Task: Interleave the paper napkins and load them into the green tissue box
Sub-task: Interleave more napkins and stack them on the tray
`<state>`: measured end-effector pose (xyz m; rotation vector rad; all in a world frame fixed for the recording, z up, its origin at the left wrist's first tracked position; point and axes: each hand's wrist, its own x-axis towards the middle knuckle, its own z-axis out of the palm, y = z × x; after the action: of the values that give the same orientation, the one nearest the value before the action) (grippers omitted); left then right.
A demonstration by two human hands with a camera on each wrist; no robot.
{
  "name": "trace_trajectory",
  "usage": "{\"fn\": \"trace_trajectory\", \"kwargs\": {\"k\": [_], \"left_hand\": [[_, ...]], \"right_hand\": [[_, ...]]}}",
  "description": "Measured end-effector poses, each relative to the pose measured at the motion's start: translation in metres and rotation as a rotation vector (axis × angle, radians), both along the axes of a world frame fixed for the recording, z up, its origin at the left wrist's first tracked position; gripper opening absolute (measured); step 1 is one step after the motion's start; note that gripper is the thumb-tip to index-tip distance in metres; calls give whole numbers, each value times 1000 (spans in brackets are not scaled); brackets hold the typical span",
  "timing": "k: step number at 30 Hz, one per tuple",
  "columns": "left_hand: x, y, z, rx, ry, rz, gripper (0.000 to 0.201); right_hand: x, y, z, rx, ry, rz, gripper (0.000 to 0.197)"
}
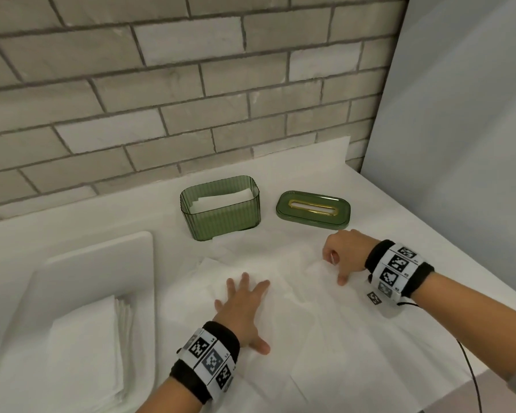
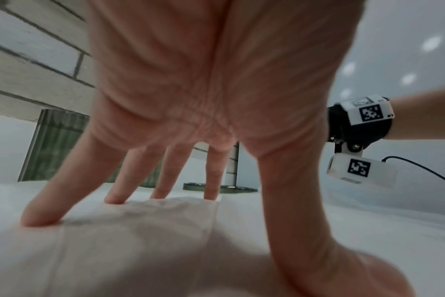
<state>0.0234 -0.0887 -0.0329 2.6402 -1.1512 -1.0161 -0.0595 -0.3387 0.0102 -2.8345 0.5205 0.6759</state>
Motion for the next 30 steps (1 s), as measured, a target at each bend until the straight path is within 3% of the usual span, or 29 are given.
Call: {"fn": "trace_trajectory", "kwargs": {"k": [2,4,7,9,11,14,17,20,22,25,27,30], "left_hand": [[0,2,1,-105,0,-24,109],[-3,0,7,-348,51,-22,94],[-17,-13,20,-766,287,173,52],[-23,-22,25,-966,407,423,24],[-19,-24,24,-1045,447,587,16],[-7,-15,18,-1084,410,676,17],[2,-7,16,-1165,291,700,50],[12,-3,13,-1260,283,676,92],[15,-1,11,-1275,265,615,98],[13,2,12,-1239,188,539,61],[13,5,13,-1225,226,553,36],[13,9,15,-1245,278,594,37]], "right_hand": [[-2,0,15,159,-104,-1,36],[-4,6,35,412,-215,30,17],[-1,21,51,812,-333,41,13],[7,21,48,883,-419,0,26],[17,6,35,799,-440,-45,31],[23,-30,5,353,-287,-96,56],[23,-45,-27,-12,-88,-56,84],[27,-44,-39,-10,-84,-52,73],[31,-43,-39,49,-93,-61,52],[31,-42,-36,145,-128,-57,45],[31,-38,-27,201,-243,-37,45],[30,-29,2,319,-444,-31,42]]}}
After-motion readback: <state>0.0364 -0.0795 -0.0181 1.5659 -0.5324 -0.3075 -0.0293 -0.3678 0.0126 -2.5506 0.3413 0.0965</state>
